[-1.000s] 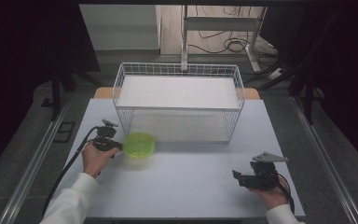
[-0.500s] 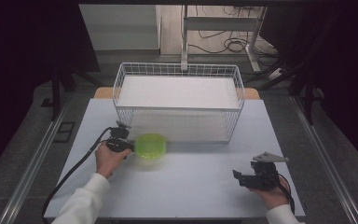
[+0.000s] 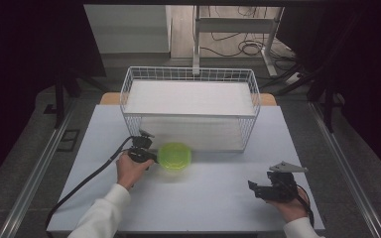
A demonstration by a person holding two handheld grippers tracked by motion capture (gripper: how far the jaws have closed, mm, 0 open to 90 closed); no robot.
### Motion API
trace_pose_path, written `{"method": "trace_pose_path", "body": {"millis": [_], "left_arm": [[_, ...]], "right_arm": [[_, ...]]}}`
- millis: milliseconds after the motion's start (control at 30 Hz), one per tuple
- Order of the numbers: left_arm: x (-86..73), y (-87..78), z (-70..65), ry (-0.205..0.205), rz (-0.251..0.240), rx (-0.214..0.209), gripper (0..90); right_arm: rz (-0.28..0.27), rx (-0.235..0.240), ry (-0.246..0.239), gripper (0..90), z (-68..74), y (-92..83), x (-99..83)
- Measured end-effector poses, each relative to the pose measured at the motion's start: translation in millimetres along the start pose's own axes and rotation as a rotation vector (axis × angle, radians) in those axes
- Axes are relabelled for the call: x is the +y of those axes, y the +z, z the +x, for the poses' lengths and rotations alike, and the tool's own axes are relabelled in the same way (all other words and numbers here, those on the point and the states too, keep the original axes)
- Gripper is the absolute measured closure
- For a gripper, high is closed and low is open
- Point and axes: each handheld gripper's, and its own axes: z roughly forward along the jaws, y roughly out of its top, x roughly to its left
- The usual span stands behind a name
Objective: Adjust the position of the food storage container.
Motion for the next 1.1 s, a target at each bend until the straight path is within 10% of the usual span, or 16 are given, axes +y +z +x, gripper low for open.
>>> {"method": "trace_pose_path", "body": {"millis": [433,900,1100], "left_arm": [[0.3,-5.4,-1.8,0.001,-0.034,0.011,90.0],[-32.6,-68.3,16.7,-0.008,-0.191,-0.038,88.5],[-55.5,-76.6,11.6,0.023,-0.239,-0.110,65.3]], "right_arm": [[-0.001,-0.001,0.005,18.3,-0.6,-1.1,-0.2],[-0.017,0.005,0.003,18.2,1.8,-2.2,1.5],[-0.040,0.043,0.004,16.7,6.3,-2.4,4.4]]}}
